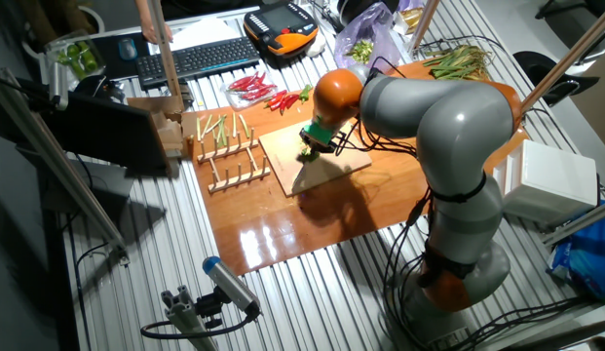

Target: Chop the chili peppers

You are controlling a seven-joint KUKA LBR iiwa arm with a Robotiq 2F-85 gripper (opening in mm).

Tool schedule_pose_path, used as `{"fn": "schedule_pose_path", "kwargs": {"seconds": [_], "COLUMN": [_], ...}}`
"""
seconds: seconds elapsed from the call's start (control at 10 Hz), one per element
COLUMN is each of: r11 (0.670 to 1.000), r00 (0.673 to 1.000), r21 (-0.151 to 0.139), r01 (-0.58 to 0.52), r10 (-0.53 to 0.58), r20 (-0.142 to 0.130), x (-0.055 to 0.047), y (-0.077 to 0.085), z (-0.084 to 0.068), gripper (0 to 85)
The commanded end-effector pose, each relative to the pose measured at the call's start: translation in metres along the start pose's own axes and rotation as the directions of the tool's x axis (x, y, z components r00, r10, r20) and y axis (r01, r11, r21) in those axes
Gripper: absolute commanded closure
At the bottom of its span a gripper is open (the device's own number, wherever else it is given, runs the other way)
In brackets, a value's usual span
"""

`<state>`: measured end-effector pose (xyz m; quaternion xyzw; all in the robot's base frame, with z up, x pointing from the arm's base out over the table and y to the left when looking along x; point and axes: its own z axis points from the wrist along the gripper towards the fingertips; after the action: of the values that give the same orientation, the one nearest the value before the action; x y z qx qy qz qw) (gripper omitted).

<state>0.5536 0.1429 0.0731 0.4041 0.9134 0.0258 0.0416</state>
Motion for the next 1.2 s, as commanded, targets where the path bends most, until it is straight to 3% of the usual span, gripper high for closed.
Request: {"fn": "schedule_pose_path", "kwargs": {"seconds": [0.0, 0.3, 0.5, 0.8, 1.1], "r11": [1.000, 0.999, 0.999, 0.999, 1.000], "r00": [1.000, 0.999, 1.000, 1.000, 1.000], "r21": [0.008, 0.024, 0.025, 0.036, 0.028], "r01": [0.006, 0.030, 0.029, 0.006, -0.003], "r10": [-0.006, -0.029, -0.028, -0.007, 0.003], "r20": [-0.010, -0.017, -0.012, 0.018, 0.017], "x": [-0.005, -0.010, -0.010, -0.008, -0.010], "y": [0.002, 0.002, -0.002, -0.010, -0.017], "z": [-0.010, -0.024, -0.023, -0.016, -0.010], "gripper": [85.0, 85.0, 85.0, 85.0, 85.0]}}
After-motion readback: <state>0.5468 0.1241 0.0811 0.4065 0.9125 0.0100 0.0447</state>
